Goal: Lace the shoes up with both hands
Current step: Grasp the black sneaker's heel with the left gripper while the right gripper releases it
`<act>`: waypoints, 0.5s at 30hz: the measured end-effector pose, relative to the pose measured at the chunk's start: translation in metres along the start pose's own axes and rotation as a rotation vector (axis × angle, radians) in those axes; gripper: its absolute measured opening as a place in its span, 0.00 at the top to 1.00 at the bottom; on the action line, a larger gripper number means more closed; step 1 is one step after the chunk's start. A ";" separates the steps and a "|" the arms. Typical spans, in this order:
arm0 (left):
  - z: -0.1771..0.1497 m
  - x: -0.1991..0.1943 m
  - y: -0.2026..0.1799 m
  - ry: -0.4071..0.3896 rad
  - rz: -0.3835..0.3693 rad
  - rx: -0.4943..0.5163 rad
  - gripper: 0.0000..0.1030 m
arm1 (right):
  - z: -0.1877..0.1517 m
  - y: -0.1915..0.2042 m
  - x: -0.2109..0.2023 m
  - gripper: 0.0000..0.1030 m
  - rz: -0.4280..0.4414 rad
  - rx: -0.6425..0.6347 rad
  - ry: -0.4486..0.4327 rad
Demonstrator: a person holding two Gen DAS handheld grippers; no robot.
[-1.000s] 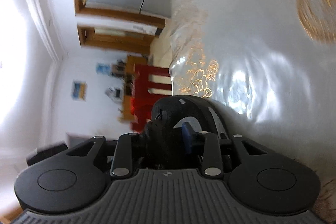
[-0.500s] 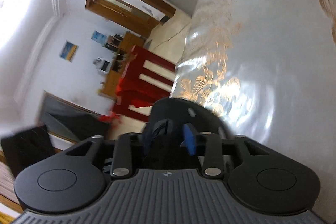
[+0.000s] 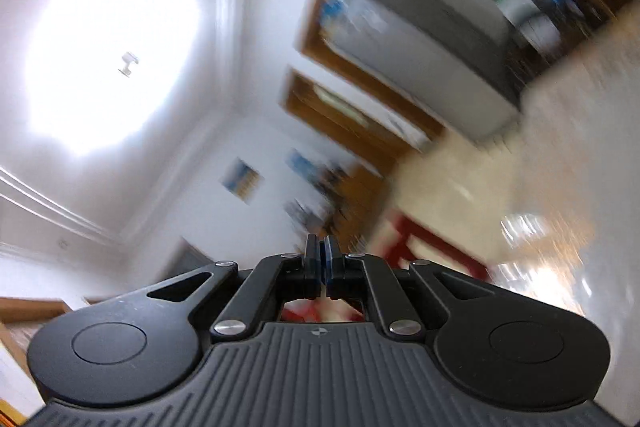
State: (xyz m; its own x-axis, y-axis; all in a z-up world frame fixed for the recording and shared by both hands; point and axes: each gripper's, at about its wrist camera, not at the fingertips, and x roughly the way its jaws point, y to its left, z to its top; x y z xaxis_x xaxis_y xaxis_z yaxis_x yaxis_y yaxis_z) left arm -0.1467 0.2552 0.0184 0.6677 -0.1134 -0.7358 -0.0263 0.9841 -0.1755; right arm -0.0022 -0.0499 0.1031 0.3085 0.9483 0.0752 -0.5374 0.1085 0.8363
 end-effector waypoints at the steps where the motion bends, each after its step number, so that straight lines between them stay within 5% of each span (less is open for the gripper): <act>1: -0.002 -0.002 0.003 0.000 0.003 -0.015 0.49 | 0.010 0.011 -0.004 0.97 0.039 -0.010 -0.033; 5: -0.008 -0.007 0.009 -0.009 -0.007 -0.058 0.49 | 0.051 0.059 -0.022 0.97 0.154 -0.090 -0.147; 15: -0.010 -0.008 0.005 -0.028 -0.052 -0.065 0.49 | 0.114 0.147 -0.061 0.97 0.146 -0.265 -0.362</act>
State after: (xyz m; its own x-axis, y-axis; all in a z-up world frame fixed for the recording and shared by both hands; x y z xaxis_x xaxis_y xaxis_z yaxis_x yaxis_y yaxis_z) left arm -0.1594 0.2599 0.0164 0.6900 -0.1597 -0.7060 -0.0384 0.9659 -0.2561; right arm -0.0105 -0.1260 0.2836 0.4432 0.7995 0.4055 -0.7630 0.0991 0.6388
